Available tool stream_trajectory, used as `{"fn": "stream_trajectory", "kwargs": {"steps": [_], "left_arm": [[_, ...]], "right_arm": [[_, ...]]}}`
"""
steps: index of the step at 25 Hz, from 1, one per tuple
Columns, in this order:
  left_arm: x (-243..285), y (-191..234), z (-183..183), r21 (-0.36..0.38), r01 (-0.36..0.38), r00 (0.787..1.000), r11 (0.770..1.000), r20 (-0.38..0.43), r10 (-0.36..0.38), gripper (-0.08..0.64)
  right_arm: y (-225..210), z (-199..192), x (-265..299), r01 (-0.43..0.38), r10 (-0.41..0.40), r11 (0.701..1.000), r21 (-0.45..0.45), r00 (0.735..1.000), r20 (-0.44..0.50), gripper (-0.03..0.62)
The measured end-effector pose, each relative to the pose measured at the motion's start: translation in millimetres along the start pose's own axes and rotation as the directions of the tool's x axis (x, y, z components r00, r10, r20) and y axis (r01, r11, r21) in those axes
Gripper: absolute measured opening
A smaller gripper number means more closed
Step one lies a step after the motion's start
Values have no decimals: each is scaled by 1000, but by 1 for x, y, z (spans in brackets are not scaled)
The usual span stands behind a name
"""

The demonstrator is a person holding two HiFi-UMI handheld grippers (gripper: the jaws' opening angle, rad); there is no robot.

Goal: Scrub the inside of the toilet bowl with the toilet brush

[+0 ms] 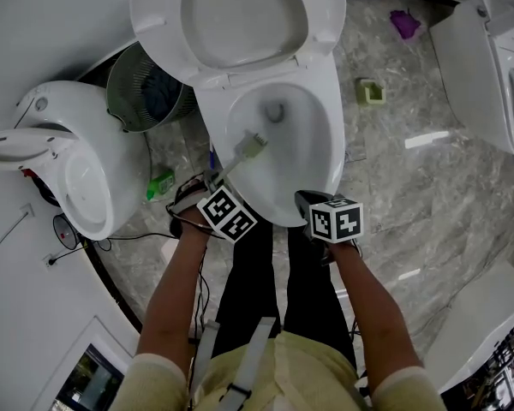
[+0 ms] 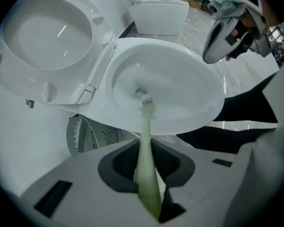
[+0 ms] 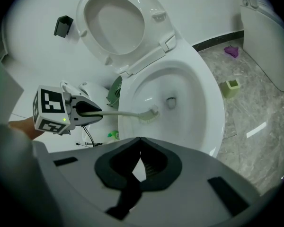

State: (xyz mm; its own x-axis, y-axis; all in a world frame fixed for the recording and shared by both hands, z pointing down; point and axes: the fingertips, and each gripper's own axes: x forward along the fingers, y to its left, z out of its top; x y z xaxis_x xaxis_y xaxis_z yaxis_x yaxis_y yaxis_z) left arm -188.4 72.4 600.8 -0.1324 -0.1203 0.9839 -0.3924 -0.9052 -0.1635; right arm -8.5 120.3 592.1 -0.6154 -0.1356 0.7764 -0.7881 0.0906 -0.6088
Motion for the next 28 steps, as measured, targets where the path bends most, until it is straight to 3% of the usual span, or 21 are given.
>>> {"fn": "stream_trajectory", "kwargs": {"steps": [12,17,21,24,28], "left_arm": [[-7,27,8,-161,-69,997,985,26,74,83],[-19,38,19,-311,-57,990,949,103,94,83],[-18,42,29,-382,-36,988,923,124,90,83],[-15,43,41,-466,20,987,884,153,58,83],[-14,54,62,-600,83,975,796,213,58,83]], "right_arm": [[-2,4,-3,-9,9,1000,15,1000,10,15],[-9,5,-6,-2,1,1000,28,1000,16,15],[-13,10,-9,-4,3,999,36,1000,28,15],[-19,12,-12,-5,2,999,54,999,43,15],[-25,12,-14,-4,0,997,80,999,54,15]]}}
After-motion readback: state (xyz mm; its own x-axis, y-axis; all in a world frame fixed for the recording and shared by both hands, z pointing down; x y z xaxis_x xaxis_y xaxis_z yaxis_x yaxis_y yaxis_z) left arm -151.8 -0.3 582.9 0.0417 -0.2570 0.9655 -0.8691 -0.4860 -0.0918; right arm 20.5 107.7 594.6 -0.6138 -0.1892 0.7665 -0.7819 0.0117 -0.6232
